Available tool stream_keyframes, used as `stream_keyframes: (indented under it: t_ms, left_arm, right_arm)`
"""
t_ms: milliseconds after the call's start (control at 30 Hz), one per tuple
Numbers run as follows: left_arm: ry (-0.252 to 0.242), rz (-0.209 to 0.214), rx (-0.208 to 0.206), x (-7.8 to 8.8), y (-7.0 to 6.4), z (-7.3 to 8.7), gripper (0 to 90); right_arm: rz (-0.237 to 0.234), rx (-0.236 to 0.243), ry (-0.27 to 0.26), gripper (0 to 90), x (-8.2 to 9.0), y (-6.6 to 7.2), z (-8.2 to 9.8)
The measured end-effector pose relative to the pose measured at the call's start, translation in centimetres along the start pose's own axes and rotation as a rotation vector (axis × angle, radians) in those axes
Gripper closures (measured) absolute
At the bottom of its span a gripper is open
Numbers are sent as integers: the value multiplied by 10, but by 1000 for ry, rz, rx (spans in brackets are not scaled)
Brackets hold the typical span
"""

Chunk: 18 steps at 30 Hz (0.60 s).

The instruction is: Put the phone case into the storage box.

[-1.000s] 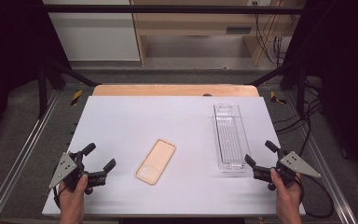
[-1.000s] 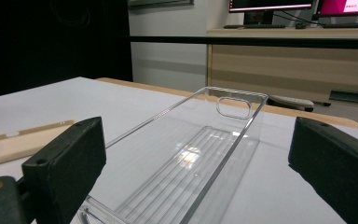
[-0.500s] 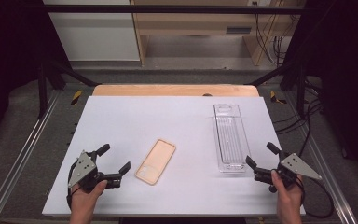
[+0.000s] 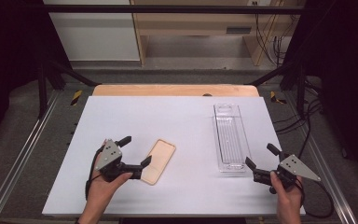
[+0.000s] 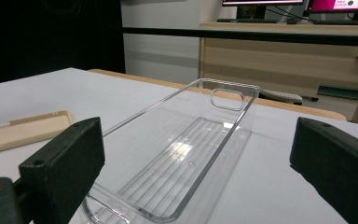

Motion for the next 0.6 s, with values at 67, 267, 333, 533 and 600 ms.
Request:
stream_keyframes:
  t_ms: [67,267,333,533,600]
  left_arm:
    - [57,-3,-25,-7,-6,10,21]
    - [143,19,-47,-16,-19,28,24]
    - [159,28,-46,-18,-20,33,26]
    - [202,22,-21,-25,-23,47,41]
    - [213,15,-18,-26,-22,50,80]
  right_arm:
    - [1,-1,4,36,0,-1,0]
    - [3,-7,3,36,1,-1,0]
    - [3,-7,3,35,1,-1,0]
    - [1,-4,14,35,0,-1,1]
    - [2,-3,16,35,0,0,1]
Point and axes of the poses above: each handheld gripper's, and its own axes: x roughly backward along the jaws, z roughly out of its underside, y roughly to its left, the point moved 8 cm from there along -x, roughly forward along the jaws, and after that the axes turned 14 degrees about x, right-handed, at the moved point
